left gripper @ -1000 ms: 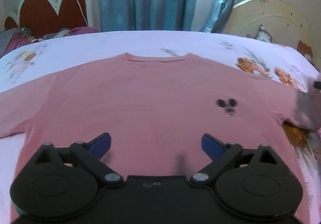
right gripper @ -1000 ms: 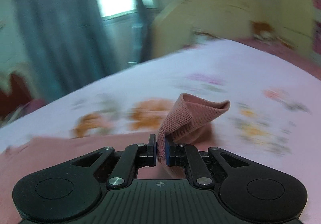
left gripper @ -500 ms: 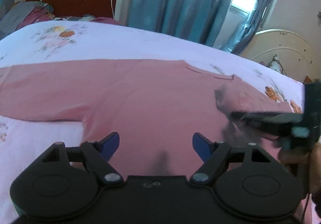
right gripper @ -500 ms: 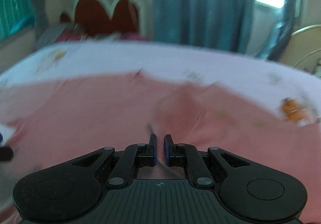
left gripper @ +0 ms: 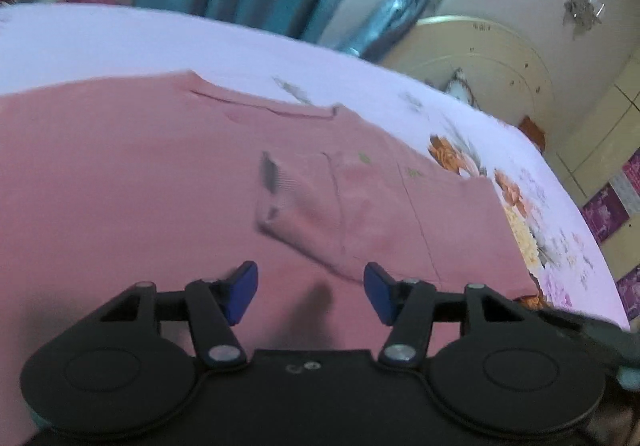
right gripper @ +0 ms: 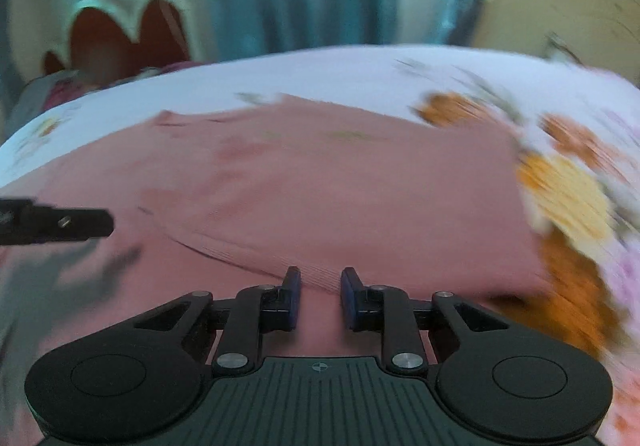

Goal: Fold small clothes
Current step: 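Lift the sleeve with the right gripper and lay it across the sweatshirt body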

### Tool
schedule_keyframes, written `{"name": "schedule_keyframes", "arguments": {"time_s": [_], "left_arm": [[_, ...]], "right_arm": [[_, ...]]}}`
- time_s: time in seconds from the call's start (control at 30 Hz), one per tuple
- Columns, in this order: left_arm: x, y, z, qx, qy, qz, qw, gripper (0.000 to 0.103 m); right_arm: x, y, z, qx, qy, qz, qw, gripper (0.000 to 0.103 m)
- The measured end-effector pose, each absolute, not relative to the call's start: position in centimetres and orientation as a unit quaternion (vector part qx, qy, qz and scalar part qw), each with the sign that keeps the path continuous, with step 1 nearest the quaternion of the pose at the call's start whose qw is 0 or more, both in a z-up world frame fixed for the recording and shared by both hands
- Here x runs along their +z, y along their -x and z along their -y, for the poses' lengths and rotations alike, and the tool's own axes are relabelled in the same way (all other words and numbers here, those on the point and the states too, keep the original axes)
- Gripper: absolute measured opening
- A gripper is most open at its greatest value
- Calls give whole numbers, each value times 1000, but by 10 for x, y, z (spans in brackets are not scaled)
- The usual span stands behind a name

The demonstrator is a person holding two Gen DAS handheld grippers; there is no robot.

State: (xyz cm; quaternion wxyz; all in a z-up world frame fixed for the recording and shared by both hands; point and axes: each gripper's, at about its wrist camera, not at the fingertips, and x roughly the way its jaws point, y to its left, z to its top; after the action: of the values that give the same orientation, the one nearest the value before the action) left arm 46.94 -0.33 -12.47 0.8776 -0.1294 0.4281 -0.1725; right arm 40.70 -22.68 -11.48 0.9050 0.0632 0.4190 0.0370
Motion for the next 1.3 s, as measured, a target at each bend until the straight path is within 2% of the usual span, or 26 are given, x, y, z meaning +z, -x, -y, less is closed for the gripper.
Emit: {"name": "schedule_keyframes", "arguments": {"time_s": [0.07,0.13,0.2,0.23,0.37,0.43,0.73,0.77,0.8,0.83,0.87,0.9,0.93,0.97,1.0,1.1,1.23,1.27,1.3], "left_arm": [[-130,-485,13,-163,133,-432,877,54],[-133,-495,19,-169,140,-429,876,39],[-134,-505,29,-182,130,-425,877,9],[-134,-509,31,-185,123,-422,879,6],[-97,-495,4,-180,151,-351,907,4],[-90,-486,-19,-167,158,-340,912,2],[-133,-458,-81,-108,178,-377,903,0],[-136,-459,-79,-126,188,-380,897,3],[-136,-462,-73,-131,191,-386,893,29],[-137,-464,-70,-132,194,-386,892,45],[-135,-464,-68,-133,197,-377,895,71],[-133,-465,-64,-135,197,-366,899,74],[-134,-471,-61,-145,202,-368,896,68],[-137,-478,-58,-156,217,-379,886,52],[-143,-487,-57,-159,232,-392,876,44],[-157,-504,-49,-146,246,-413,864,44],[-165,-519,-49,-137,297,-399,857,42],[-167,-523,-48,-140,308,-399,852,20],[-167,-528,-46,-144,312,-402,849,5]], "right_arm": [[-115,-396,253,9,-78,-420,904,23],[-117,-389,274,-20,-101,-417,903,23],[-119,-387,292,-29,-130,-413,901,23],[-121,-391,295,-33,-137,-412,900,24],[-123,-387,313,-56,-153,-415,895,24],[-125,-391,318,-61,-163,-409,896,23],[-124,-392,317,-54,-138,-411,900,23],[-124,-392,316,-52,-133,-412,900,23],[-124,-391,315,-52,-130,-412,900,23],[-124,-391,315,-52,-130,-413,900,23],[-124,-391,315,-52,-130,-414,900,23],[-124,-391,314,-53,-130,-414,899,23],[-124,-391,314,-55,-129,-414,899,23],[-123,-391,313,-56,-129,-415,899,23],[-123,-390,312,-57,-127,-415,899,24],[-123,-390,310,-56,-126,-415,899,24],[-123,-390,309,-57,-125,-416,899,24],[-123,-390,309,-59,-124,-415,899,24],[-123,-390,308,-60,-124,-415,899,24]]}}
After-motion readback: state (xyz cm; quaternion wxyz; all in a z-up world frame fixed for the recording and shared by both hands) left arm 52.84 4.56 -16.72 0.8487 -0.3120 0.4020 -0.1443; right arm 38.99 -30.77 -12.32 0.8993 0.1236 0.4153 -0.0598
